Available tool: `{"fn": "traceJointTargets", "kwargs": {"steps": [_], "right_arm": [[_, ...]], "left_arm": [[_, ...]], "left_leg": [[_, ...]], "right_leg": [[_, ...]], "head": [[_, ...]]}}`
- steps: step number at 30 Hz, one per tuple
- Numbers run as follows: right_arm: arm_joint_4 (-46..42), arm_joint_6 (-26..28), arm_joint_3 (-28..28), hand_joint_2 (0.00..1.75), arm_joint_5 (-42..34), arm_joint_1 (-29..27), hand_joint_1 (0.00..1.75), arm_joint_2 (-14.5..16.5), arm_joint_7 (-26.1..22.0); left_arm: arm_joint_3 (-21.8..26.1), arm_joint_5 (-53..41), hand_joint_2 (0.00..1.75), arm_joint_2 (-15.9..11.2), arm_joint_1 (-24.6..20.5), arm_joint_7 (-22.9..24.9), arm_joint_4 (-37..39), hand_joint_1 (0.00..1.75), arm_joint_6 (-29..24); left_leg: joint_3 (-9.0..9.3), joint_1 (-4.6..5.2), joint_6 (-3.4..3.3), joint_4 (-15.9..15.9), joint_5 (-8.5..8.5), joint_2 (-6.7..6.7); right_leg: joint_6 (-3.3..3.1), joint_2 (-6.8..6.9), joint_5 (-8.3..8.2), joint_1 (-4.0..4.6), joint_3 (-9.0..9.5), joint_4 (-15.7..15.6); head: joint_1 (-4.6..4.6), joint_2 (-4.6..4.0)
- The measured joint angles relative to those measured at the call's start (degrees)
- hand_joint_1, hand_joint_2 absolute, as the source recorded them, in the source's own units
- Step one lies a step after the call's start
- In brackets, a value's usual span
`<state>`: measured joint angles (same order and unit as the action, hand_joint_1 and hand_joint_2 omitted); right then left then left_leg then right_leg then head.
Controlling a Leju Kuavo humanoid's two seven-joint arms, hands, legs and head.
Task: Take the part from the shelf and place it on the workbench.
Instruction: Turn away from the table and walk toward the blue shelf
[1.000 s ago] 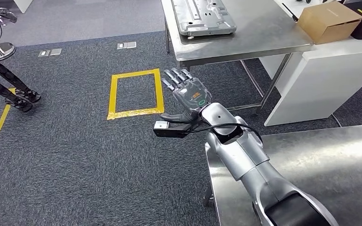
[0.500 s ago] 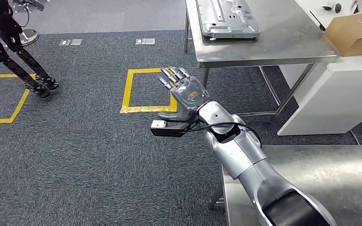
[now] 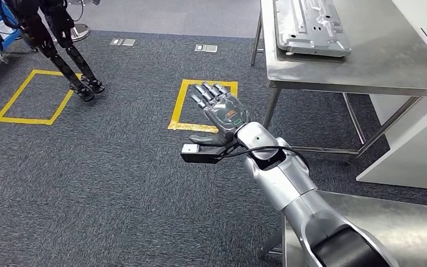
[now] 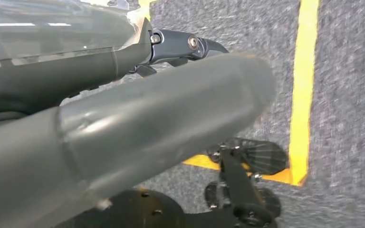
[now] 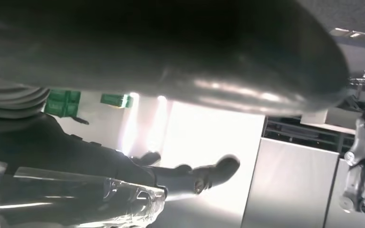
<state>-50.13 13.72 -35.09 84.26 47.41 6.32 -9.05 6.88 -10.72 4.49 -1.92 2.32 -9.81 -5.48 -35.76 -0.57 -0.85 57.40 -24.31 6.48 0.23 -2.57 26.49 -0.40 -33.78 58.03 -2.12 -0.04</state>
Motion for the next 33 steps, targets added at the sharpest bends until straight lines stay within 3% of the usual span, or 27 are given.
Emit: {"fn": "traceJointTargets", "kwargs": {"steps": [1, 3, 4, 6, 8, 9, 11, 13, 15, 17, 19, 21, 22, 23, 24, 26, 28, 29, 31, 33], "right_arm": [[0.0, 0.0, 0.0, 0.0, 0.0, 0.1, 0.0, 0.2, 0.0], [0.1, 0.1, 0.0, 0.0, 0.0, 0.4, 0.0, 0.6, -0.1], [0.2, 0.2, 0.0, 0.0, -0.1, 0.5, 0.0, 0.7, -0.1], [0.5, 0.2, -0.1, 0.0, -0.1, 0.5, 0.0, 0.7, -0.2], [0.9, 0.2, -0.1, 0.0, -0.1, 0.5, 0.0, 0.7, -0.2], [1.1, 0.2, -0.1, 0.0, -0.1, 0.5, 0.0, 0.7, -0.2], [1.2, 0.2, -0.1, 0.0, -0.1, 0.5, 0.0, 0.7, -0.2], [1.3, 0.3, -0.1, 0.0, -0.1, 0.7, 0.0, 0.7, -0.2], [1.5, 0.3, 0.0, 0.0, -0.2, 1.0, 0.0, 0.6, -0.2], [1.7, 0.4, 0.0, 0.0, -0.2, 1.2, 0.0, 0.7, -0.2], [1.8, 0.5, 0.0, 0.0, -0.2, 1.3, 0.0, 0.6, -0.2], [2.0, 0.5, 0.0, 0.0, -0.3, 1.1, 0.0, 0.3, -0.2], [2.1, 0.5, 0.0, 0.0, -0.2, 1.0, 0.0, 0.2, -0.2], [2.2, 0.5, 0.0, 0.0, -0.2, 0.8, 0.0, 0.1, -0.2], [2.3, 0.5, 0.0, 0.0, -0.2, 0.8, 0.0, 0.0, -0.1], [2.3, 0.5, 0.0, 0.0, -0.2, 0.9, 0.0, 0.0, -0.1], [2.4, 0.6, 0.0, 0.0, -0.2, 1.0, 0.0, 0.0, -0.1], [2.4, 0.6, 0.0, 0.0, -0.2, 1.0, 0.0, 0.0, -0.1], [2.5, 0.6, 0.0, 0.0, -0.2, 1.1, 0.0, 0.2, -0.1], [2.5, 0.6, 0.0, 0.0, -0.2, 1.2, 0.0, 0.5, -0.1]], "left_arm": [[0.0, 0.0, 0.0, 0.0, 0.1, 0.0, 0.0, 0.0, 0.0], [0.0, 0.0, 0.0, 0.0, 0.1, 0.1, 0.0, 0.0, -0.1], [0.0, 0.0, 0.0, 0.0, 0.1, 0.1, 0.0, 0.0, -0.1], [0.0, 0.0, 0.0, 0.1, 0.0, 0.1, 0.0, 0.0, -0.2], [0.0, 0.0, 0.0, 0.1, 0.0, 0.1, 0.0, 0.0, -0.2], [0.0, 0.0, 0.0, 0.1, 0.0, 0.1, 0.0, 0.0, -0.2], [0.0, 0.0, 0.0, 0.1, 0.0, 0.0, 0.0, 0.0, -0.4], [0.0, -0.1, 0.0, 0.2, -0.2, 0.0, 0.0, 0.0, -0.4], [0.0, -0.2, 0.0, 0.3, -0.3, -0.2, 0.0, 0.0, -0.5], [0.0, -0.3, 0.0, 0.3, -0.2, -0.3, 0.0, 0.0, -0.4], [0.0, -0.5, 0.0, 0.2, -0.2, -0.5, 0.0, 0.0, -0.4], [0.0, -0.6, 0.0, 0.1, -0.3, -0.6, 0.0, 0.0, -0.3], [0.0, -0.6, 0.0, 0.1, -0.2, -0.6, 0.0, 0.0, -0.3], [0.0, -0.6, 0.0, 0.1, -0.2, -0.6, 0.0, 0.0, -0.2], [0.0, -0.6, 0.0, 0.1, -0.2, -0.6, 0.0, 0.0, -0.2], [0.0, -0.6, 0.0, 0.1, -0.2, -0.6, 0.0, 0.0, -0.2], [0.0, -0.6, 0.0, 0.1, -0.1, -0.7, 0.0, 0.0, -0.1], [0.0, -0.6, 0.0, 0.2, -0.1, -0.7, 0.0, 0.0, -0.1], [0.0, -0.6, 0.0, 0.1, 0.1, -0.7, 0.0, 0.0, -0.1], [0.0, -0.6, 0.0, 0.1, 0.2, -0.7, 0.0, 0.0, -0.1]], "left_leg": [[-0.13, -0.03, 0.33, 0.1, -0.07, -0.32], [-1.18, 0.08, 0.89, 2.3, -1.57, -2.59], [-2.51, 0.07, 1.13, 5.2, -3.14, -4.1], [-6.23, -0.11, 1.6, 12.6, -6.35, -5.49], [-8.01, -0.45, 1.94, 15.6, -6.66, -5.73], [-7.26, -0.69, 2.1, 13.9, -5.38, -6.0], [-3.33, -1.01, 2.43, 6.5, -2.07, -8.02], [-0.52, -0.93, 2.16, 1.4, -0.5, -9.58], [-0.22, -0.56, 1.29, 0.7, -0.48, -8.81], [-0.05, -0.4, 0.32, 0.5, -0.31, -7.64], [0.11, -0.43, -0.6, 0.3, -0.13, -6.64], [0.11, -0.32, -1.04, 0.4, -0.16, -5.52], [0.11, -0.26, -1.09, 0.4, -0.18, -4.85], [0.13, -0.19, -1.11, 0.4, -0.19, -4.18], [0.16, -0.14, -1.1, 0.4, -0.19, -3.52], [0.22, -0.09, -1.04, 0.4, -0.22, -2.29], [0.14, 0.01, -0.74, 0.5, -0.31, -1.28], [0.05, 0.0, -0.48, 0.5, -0.31, -0.86], [-0.08, -0.14, 0.16, 0.4, -0.31, -0.28], [-0.76, -0.08, 0.72, 1.9, -1.45, -1.86]], "right_leg": [[-0.38, 0.4, -0.17, -0.09, 0.1, -0.2], [-1.08, 1.24, -0.46, -0.42, 0.37, -0.7], [-1.33, 1.71, -0.47, -0.44, 0.49, -0.8], [-1.72, 2.82, -0.32, -0.35, 0.55, -0.8], [-1.82, 3.91, -0.21, -0.33, 0.53, -0.7], [-1.79, 4.42, -0.15, -0.34, 0.54, -0.7], [-1.4, 5.34, 0.15, -0.15, 0.67, -0.6], [-0.71, 6.2, 0.63, 0.27, 0.81, -0.4], [-0.03, 7.21, 1.0, 0.48, 1.15, -0.4], [0.6, 6.93, 1.79, 0.33, 0.93, 0.5], [0.56, 4.79, 4.31, 0.1, -1.49, 5.7], [0.24, 3.21, 7.44, 0.05, -5.67, 14.1], [0.31, 2.95, 8.16, 0.07, -7.35, 17.0], [0.54, 2.8, 7.9, 0.1, -7.99, 17.6], [0.85, 2.64, 6.73, 0.11, -7.47, 15.8], [1.25, 1.39, 2.99, 0.08, -4.02, 7.6], [0.9, -0.13, 0.32, 0.11, -1.16, 1.3], [0.57, -0.5, -0.15, 0.21, -0.64, 0.2], [-0.23, 0.36, -0.49, 0.01, -0.33, -0.1], [-1.11, 1.27, -0.79, -0.44, 0.17, -0.7]], "head": [[0.0, 0.0], [-0.25, 0.0], [-0.38, 0.0], [-0.57, 0.0], [-0.59, 0.0], [-0.59, 0.0], [-0.61, 0.0], [-0.4, 0.0], [-0.04, 0.0], [0.08, 0.0], [0.15, 0.0], [0.25, 0.0], [0.27, 0.0], [0.29, 0.0], [0.29, 0.0], [0.31, 0.0], [0.3, 0.0], [0.31, 0.0], [0.32, 0.0], [0.16, 0.0]]}}
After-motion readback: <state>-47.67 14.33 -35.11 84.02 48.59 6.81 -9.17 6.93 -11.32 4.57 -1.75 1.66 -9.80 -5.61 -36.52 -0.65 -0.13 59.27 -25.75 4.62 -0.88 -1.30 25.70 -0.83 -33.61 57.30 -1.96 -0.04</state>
